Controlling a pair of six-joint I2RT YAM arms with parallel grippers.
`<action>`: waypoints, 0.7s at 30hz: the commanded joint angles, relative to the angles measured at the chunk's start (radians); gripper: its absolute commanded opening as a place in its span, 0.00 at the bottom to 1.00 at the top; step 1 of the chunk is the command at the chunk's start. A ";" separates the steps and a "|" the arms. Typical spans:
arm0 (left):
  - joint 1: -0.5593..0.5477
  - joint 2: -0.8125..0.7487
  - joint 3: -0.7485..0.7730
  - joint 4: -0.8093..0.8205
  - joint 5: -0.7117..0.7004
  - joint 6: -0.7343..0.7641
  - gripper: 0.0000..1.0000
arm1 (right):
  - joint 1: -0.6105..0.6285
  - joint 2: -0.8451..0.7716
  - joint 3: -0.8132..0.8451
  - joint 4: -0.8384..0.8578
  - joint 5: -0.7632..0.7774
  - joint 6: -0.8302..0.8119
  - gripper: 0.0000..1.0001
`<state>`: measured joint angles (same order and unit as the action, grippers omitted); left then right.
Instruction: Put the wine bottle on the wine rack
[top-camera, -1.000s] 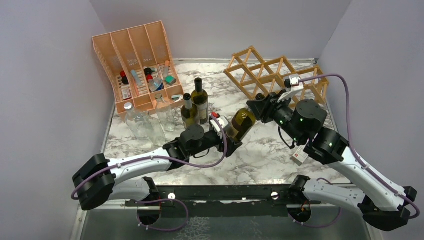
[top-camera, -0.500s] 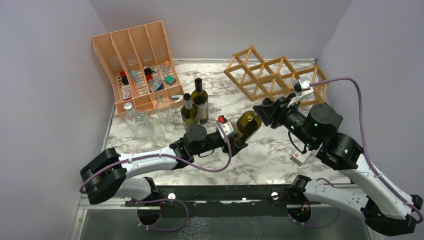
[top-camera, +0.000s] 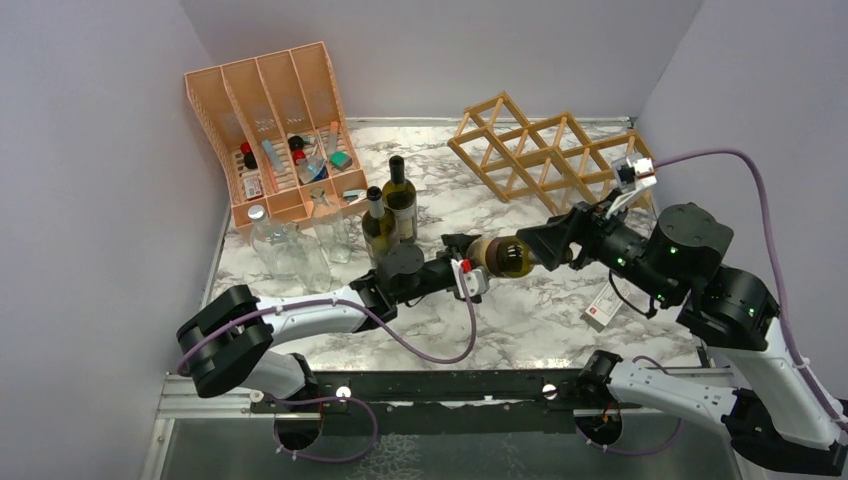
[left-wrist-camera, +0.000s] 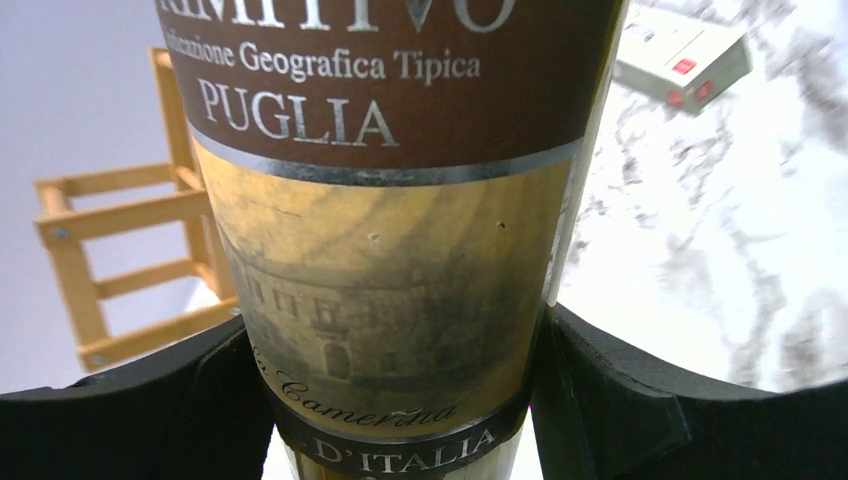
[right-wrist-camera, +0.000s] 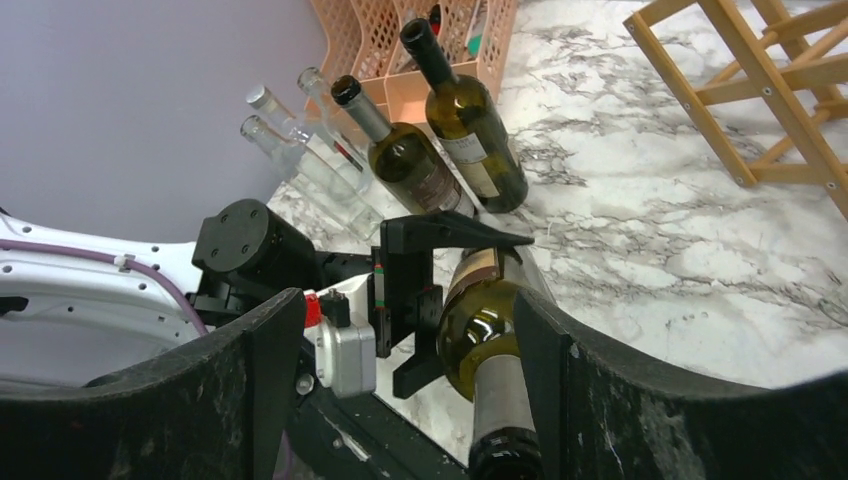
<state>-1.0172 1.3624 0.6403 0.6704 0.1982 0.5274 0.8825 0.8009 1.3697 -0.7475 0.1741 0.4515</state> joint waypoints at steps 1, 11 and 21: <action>0.006 0.034 0.100 0.156 -0.017 0.331 0.00 | 0.003 0.006 0.089 -0.182 0.085 0.019 0.78; 0.013 0.177 0.273 0.176 0.069 0.797 0.00 | 0.004 0.049 0.151 -0.488 0.105 0.025 0.78; 0.123 0.201 0.290 0.221 0.224 0.955 0.00 | 0.004 0.113 0.090 -0.609 0.148 0.107 0.76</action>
<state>-0.9417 1.5806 0.8810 0.7383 0.3248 1.3994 0.8825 0.9123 1.4982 -1.2839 0.2962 0.5232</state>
